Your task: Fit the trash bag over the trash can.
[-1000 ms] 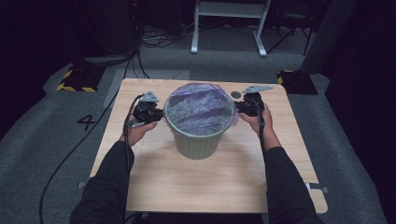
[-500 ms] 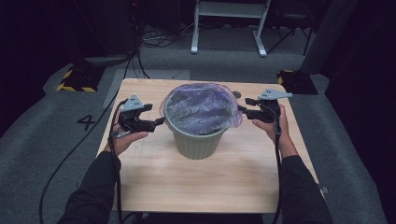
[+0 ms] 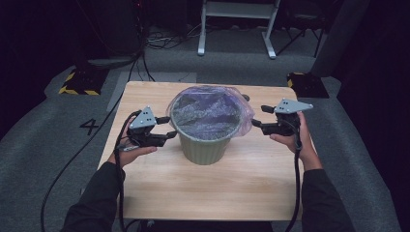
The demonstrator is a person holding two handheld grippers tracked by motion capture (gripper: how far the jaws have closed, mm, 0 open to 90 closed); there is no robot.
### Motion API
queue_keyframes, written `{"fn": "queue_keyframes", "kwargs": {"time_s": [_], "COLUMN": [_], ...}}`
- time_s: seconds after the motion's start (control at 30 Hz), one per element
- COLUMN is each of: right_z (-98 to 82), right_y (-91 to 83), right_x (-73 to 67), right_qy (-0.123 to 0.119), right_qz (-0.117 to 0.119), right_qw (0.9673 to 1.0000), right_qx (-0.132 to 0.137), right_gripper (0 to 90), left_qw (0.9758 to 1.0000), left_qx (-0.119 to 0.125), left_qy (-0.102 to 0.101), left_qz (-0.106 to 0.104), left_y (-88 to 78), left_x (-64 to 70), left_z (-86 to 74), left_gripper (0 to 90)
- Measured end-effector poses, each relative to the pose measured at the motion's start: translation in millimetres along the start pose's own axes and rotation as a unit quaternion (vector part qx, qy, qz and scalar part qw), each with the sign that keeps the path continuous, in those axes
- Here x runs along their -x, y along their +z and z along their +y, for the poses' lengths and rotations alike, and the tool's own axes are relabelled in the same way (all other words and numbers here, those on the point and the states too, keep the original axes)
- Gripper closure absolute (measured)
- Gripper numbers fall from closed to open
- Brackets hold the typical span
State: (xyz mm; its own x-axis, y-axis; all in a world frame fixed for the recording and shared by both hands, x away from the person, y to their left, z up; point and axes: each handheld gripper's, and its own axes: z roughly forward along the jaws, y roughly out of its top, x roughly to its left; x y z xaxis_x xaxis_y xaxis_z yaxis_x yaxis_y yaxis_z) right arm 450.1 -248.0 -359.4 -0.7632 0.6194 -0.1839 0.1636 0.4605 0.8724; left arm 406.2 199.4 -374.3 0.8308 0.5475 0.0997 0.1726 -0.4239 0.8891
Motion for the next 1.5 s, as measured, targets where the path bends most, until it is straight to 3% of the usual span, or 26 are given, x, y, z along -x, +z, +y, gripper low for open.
{"fn": "queue_keyframes", "kwargs": {"time_s": [0.1, 0.2, 0.3, 0.4, 0.53, 0.6, 0.7, 0.77, 0.87, 0.93, 1.13, 1.37, 1.5], "right_z": [1.7, 2.5, 2.0, 4.2, 9.7, 10.3, 8.3, 5.8, 1.0, -1.3, -16.1, -33.4, -37.5], "right_y": [-9.9, -18.0, -22.9, -22.7, -18.1, -14.9, -10.1, -7.9, -4.8, -3.8, 2.4, 5.3, 2.7], "right_x": [-10.2, -20.3, -30.6, -42.3, -52.1, -54.2, -56.4, -58.5, -59.2, -59.6, -65.6, -70.4, -79.0], "right_qy": [-0.017, -0.035, -0.052, -0.079, -0.094, -0.094, -0.096, -0.107, -0.095, -0.093, -0.082, -0.053, -0.060], "right_qz": [0.020, 0.028, 0.039, 0.047, 0.040, 0.037, 0.058, 0.063, 0.080, 0.085, 0.097, 0.121, 0.133], "right_qw": [0.9996, 0.9988, 0.9976, 0.9954, 0.9943, 0.9943, 0.9931, 0.9918, 0.9918, 0.9916, 0.9919, 0.9909, 0.9889], "right_qx": [0.015, 0.021, 0.025, 0.026, 0.032, 0.033, 0.033, 0.030, 0.030, 0.033, 0.015, 0.026, 0.028], "right_gripper": [30.9, 27.5, 24.3, 22.5, 25.1, 33.6, 63.1, 74.1, 88.0, 90.0, 90.0, 90.0, 90.0], "left_qw": [0.9999, 0.9998, 0.9998, 0.9997, 0.9998, 0.9997, 0.9993, 0.9994, 0.9993, 0.9991, 0.9986, 0.9983, 0.9977], "left_qx": [0.002, -0.005, -0.015, -0.023, -0.019, -0.020, -0.020, -0.025, -0.021, -0.023, -0.029, -0.028, -0.023], "left_qy": [-0.008, -0.003, -0.001, 0.005, 0.007, 0.010, 0.013, 0.009, 0.003, 0.005, 0.005, 0.008, 0.018], "left_qz": [-0.010, -0.019, -0.010, 0.004, -0.001, -0.011, -0.028, -0.021, -0.032, -0.036, -0.045, -0.051, -0.062], "left_y": [-0.2, 0.7, 3.1, 6.1, 7.1, 7.5, 8.5, 10.5, 12.5, 14.0, 16.1, 15.8, 10.0], "left_x": [-2.0, 0.2, 1.5, 1.4, -0.7, -3.3, -6.8, -7.7, -8.3, -7.2, -5.7, -1.6, 3.8], "left_z": [-2.6, -6.2, -7.6, -6.6, -4.2, -4.4, -5.9, -7.4, -11.3, -15.2, -24.8, -30.2, -33.0], "left_gripper": [36.9, 31.8, 26.5, 32.2, 48.1, 60.3, 79.3, 89.4, 90.0, 90.0, 90.0, 90.0, 90.0]}}
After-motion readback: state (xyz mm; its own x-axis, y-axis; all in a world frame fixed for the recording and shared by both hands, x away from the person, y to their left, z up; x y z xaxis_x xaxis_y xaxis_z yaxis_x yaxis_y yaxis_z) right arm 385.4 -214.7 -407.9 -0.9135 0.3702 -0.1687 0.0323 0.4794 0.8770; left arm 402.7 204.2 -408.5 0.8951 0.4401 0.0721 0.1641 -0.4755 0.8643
